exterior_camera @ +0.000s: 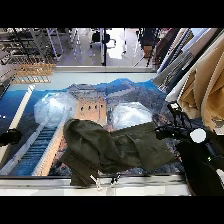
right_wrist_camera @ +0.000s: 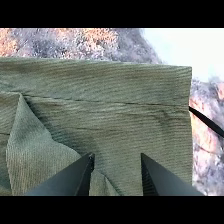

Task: Fold the clothes and pants, and hang the long-sleeved shirts on hangers.

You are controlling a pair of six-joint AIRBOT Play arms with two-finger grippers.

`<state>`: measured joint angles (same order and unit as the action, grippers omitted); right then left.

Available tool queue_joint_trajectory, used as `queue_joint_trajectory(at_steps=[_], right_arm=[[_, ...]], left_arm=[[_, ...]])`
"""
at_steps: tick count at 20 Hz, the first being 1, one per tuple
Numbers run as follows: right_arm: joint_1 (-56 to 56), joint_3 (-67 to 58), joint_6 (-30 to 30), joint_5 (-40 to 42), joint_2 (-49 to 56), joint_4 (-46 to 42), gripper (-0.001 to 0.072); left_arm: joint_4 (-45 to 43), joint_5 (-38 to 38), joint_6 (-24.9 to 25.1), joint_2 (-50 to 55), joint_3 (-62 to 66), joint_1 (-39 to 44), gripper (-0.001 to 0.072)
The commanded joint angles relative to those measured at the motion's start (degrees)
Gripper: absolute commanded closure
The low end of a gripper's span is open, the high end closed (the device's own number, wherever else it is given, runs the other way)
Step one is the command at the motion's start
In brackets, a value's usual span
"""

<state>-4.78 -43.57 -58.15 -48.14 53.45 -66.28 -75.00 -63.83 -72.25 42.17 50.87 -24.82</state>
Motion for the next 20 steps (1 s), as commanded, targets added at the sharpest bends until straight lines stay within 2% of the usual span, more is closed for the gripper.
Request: queue_joint_trajectory(at_steps=[1, 11, 16, 20], right_arm=[[0.1, -0.1, 0.0, 0.0, 0.0, 0.0, 0.0361], [0.1, -0.1, 0.0, 0.0, 0.0, 0.0, 0.0361], [0.0, -0.1, 0.0, 0.2, 0.0, 0.1, 0.0361], [0.1, -0.1, -0.4, 2.6, -0.1, 9.1, 0.0361]], left_arm=[[0.0, 0.0, 0.0, 0.0, 0.0, 0.0, 0.0242], [0.3, 0.0, 0.0, 0.0, 0.0, 0.1, 0.0242], [8.0, 0.0, 0.0, 0.0, 0.0, 0.1, 0.0242], [10.7, -0.2, -2.0, 0.0, 0.0, 0.1, 0.0242]])
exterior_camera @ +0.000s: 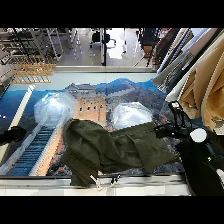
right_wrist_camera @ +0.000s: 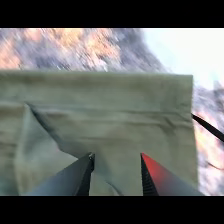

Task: Fold the clothes and pants, and hang the long-sleeved shirts on hangers.

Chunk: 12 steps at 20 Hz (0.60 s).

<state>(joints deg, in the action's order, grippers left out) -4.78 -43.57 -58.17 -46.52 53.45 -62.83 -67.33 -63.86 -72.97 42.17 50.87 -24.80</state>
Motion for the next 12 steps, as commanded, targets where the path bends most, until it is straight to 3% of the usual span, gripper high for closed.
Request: queue_joint_trajectory(at_steps=[1, 6, 9, 12], right_arm=[[0.1, -0.1, -1.4, -0.2, -0.1, 7.3, 0.0361], [0.1, -0.1, -2.5, -1.3, -0.1, 8.4, 0.0361], [0.1, -0.1, -3.9, -4.5, -0.1, 8.4, 0.0357], [0.1, -0.1, -3.8, -8.5, 0.0, 8.4, 0.0341]], left_arm=[[3.4, -0.2, -1.2, 0.0, 0.0, 0.0, 0.0242], [12.7, 2.1, -1.2, 0.0, 0.0, 0.0, 0.024], [13.8, 1.7, -1.2, 0.0, 0.0, 0.0, 0.023], [13.8, -4.7, -1.1, 0.1, -0.2, 0.0, 0.0228]])
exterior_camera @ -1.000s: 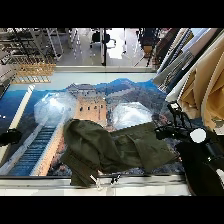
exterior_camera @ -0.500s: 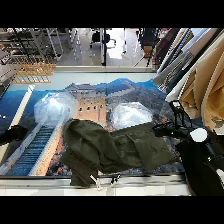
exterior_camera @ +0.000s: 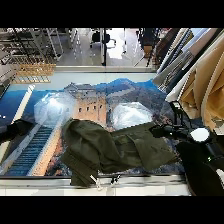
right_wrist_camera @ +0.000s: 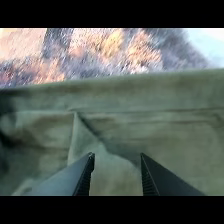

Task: Fold the clothes and pants, and hang the long-sleeved shirts on hangers.

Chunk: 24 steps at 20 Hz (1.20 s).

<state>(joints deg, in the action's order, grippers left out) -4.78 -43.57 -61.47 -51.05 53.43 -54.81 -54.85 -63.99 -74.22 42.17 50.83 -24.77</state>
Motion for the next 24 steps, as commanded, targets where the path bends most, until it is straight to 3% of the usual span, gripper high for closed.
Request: queue_joint_trajectory(at_steps=[1, 3, 5, 7, 10, 15, 20, 21, 23, 24], right_arm=[[0.1, -0.1, -0.1, -5.8, 0.0, 0.3, 0.0334], [0.0, -0.1, 1.4, -10.3, 0.0, 0.0, 0.0245], [0.0, -0.1, 1.6, -14.6, 0.2, -1.0, 0.0244], [0.1, -0.1, 1.5, -15.5, 0.5, -1.9, 0.0229], [0.1, -0.1, 1.6, -15.3, 0.5, -2.6, 0.0056], [0.1, -0.1, 1.6, -15.6, 0.5, -4.2, 0.0056], [0.1, -0.1, 1.6, -20.3, 0.5, -9.8, 0.0056], [0.1, 0.0, 1.5, -21.4, 0.5, -12.0, 0.0056], [0.2, 0.1, 1.6, -23.7, 0.6, -13.1, 0.0052], [0.9, 0.5, 1.6, -25.1, 0.6, -13.1, 0.0052]], left_arm=[[1.4, -8.0, 1.7, 0.0, -0.9, 0.0, 0.0184], [1.4, -14.6, 6.0, 0.0, -4.9, 0.0, 0.0125], [1.4, -18.1, 10.7, 0.0, -11.5, 0.1, 0.0121], [1.5, -13.6, 12.8, 0.4, -18.3, 1.5, 0.0083], [1.4, -6.3, 16.2, 4.3, -22.5, 5.9, 0.0062], [0.0, 3.9, 18.1, 15.7, -22.5, 14.6, 0.0058], [0.5, 9.9, 18.1, 23.8, -21.5, 15.3, 0.0062], [1.0, 9.9, 18.1, 24.5, -21.5, 15.3, 0.0072], [1.9, 9.8, 18.1, 25.1, -21.6, 16.0, 0.0216], [2.2, 9.8, 18.2, 25.2, -21.5, 16.8, 0.0249]])
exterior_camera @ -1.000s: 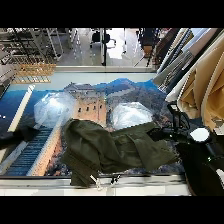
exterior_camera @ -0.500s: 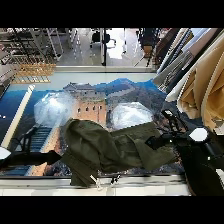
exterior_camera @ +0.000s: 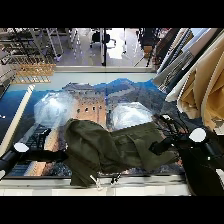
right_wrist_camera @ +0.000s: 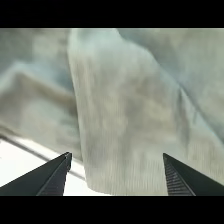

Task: Fold the clothes and pants, and hang the long-sleeved shirts on hangers.

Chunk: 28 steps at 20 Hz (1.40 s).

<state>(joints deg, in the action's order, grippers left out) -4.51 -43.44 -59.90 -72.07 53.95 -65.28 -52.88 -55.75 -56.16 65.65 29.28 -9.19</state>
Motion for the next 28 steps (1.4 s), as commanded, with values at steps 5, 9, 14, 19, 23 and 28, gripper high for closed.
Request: queue_joint_trajectory(at_steps=[5, 9, 14, 19, 23, 28], right_arm=[[11.3, 7.6, -0.7, -4.7, 0.0, -6.7, 0.0056], [20.1, 12.4, -8.2, -0.5, 0.0, -14.3, 0.0064], [23.7, 13.0, -24.5, 10.3, 0.2, -28.6, 0.0118], [23.7, 13.0, -24.6, 8.6, 4.7, -22.7, 0.018], [23.7, 11.6, -23.0, 6.2, 4.3, -17.0, 0.0141], [23.7, 11.5, -23.0, 4.1, 5.3, -17.5, 0.0144]], left_arm=[[2.1, -3.1, 4.6, 1.7, 0.2, 3.8, 0.0687], [2.0, -10.9, 4.5, 1.7, 4.9, 2.3, 0.0686], [2.6, -19.2, 4.4, 1.7, 14.1, 2.3, 0.0687], [2.6, -20.6, 3.5, 1.7, 18.0, 2.3, 0.0687], [2.6, -20.6, 3.5, 1.7, 18.0, 2.3, 0.0686], [2.6, -20.6, 3.5, 1.7, 18.1, 2.3, 0.0686]])
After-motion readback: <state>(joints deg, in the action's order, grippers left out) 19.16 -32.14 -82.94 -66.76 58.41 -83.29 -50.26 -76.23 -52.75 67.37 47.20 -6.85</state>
